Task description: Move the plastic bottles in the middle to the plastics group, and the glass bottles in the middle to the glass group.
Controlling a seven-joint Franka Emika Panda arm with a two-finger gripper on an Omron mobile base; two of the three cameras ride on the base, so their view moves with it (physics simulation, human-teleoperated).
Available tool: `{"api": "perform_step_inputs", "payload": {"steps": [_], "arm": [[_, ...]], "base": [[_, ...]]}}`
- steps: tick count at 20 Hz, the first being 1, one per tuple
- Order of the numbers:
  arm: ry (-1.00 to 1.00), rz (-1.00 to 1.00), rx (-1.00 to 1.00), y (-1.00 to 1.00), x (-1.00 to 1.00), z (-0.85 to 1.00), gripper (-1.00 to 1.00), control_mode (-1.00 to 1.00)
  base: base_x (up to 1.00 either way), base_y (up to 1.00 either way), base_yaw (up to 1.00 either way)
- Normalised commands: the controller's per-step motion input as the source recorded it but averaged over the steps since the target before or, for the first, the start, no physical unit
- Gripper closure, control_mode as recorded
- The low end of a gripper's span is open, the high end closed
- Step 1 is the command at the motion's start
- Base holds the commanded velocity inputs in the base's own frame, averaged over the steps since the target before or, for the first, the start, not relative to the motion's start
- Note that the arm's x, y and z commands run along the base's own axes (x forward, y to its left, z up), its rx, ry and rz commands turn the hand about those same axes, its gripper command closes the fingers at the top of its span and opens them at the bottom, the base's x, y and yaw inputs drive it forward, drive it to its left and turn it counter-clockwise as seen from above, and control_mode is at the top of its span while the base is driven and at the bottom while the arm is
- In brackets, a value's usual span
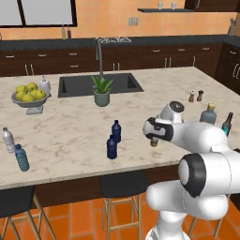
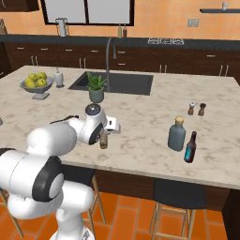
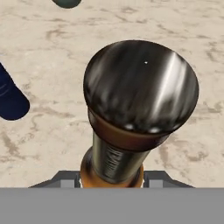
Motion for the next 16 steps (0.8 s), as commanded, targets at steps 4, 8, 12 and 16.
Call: {"api": "perform_step_inputs", "payload": {"steps": [4,8,12,16], "arm": [[0.0,-0.05,0.0,-1.0,0.0,0.22,1.0,-1.0],[0.0,-0.05,0.0,-1.0,0.0,0.05,1.0,-1.0],[0.0,-0.05,0.0,-1.0,0.0,0.0,1.0,-1.0],[0.0,-0.06,0.0,-0.99,0.0,0.0,1.0,-1.0]], "base": [[0.0,0.0,0.0],[0.0,0.0,0.0],[0.0,0.0,0.0],[0.0,0.0,0.0]]}}
